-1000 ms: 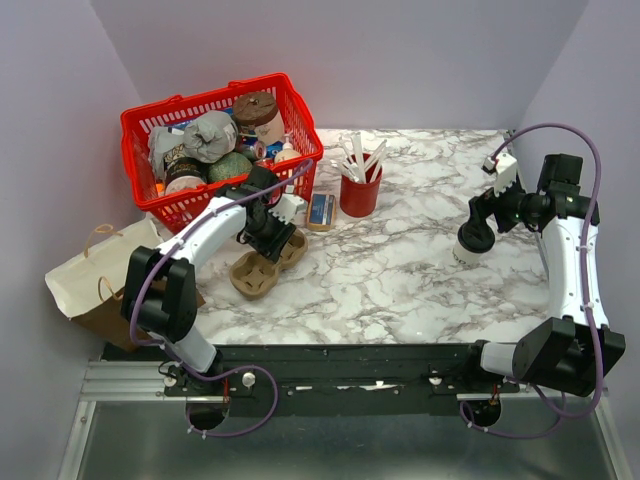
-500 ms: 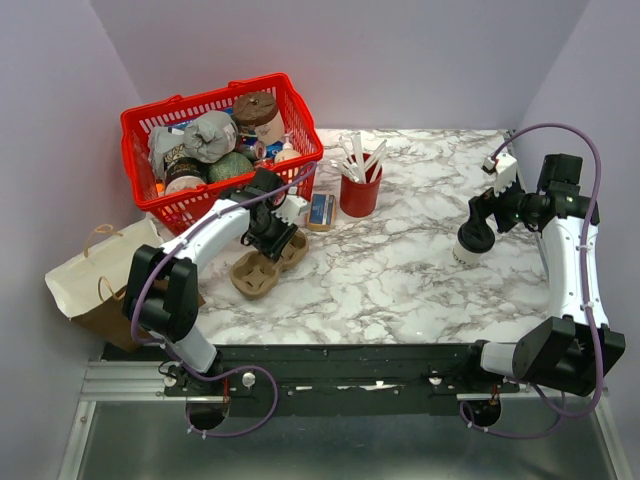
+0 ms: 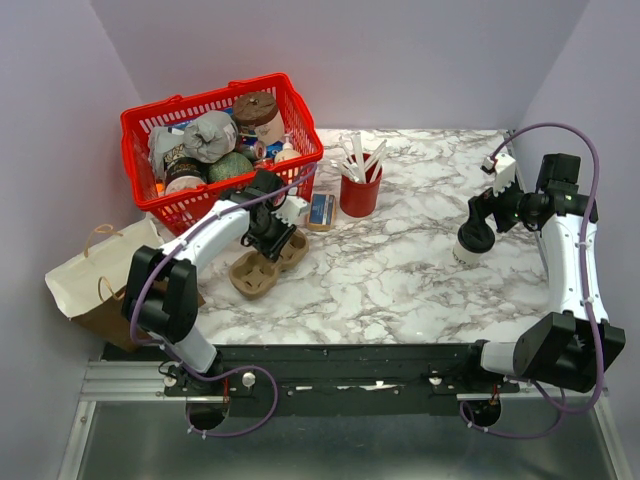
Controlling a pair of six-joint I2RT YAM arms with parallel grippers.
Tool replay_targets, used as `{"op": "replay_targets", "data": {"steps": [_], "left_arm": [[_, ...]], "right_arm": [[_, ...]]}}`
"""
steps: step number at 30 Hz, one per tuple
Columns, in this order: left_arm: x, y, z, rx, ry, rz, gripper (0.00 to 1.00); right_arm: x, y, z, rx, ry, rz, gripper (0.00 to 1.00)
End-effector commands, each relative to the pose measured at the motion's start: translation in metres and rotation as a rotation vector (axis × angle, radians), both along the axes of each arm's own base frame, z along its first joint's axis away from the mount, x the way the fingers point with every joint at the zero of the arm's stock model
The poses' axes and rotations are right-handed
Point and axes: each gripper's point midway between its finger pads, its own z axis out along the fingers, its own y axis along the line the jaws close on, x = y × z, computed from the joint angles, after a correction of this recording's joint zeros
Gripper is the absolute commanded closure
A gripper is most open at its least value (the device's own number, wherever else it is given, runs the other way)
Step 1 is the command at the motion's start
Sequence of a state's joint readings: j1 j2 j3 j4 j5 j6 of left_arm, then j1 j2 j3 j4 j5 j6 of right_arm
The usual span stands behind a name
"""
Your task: Pack the takeout coffee
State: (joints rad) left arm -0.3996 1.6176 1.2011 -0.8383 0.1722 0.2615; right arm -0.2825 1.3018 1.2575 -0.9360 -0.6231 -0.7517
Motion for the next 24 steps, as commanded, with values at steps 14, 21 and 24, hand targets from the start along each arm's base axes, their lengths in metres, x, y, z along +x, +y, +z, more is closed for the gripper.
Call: {"op": "replay_targets", "data": {"steps": [14,21,24], "left_arm": [[-0.007,0.025,0.062,-0.031,-0.131,-0.156,0.98],[0.000,-0.045,0.127,-0.264,-0.181,-0.268,0.98],[-0.004,-0.067,0.131,-0.286,-0.178,-0.328,0.99]], "right_arm": [[0.008,0.006,0.005,0.034,-0.004,0.011,0.00],[0.010,0.005,0.012,0.050,-0.002,-0.024,0.00],[0.011,0.002,0.024,0.040,-0.021,-0.065,0.00]]}}
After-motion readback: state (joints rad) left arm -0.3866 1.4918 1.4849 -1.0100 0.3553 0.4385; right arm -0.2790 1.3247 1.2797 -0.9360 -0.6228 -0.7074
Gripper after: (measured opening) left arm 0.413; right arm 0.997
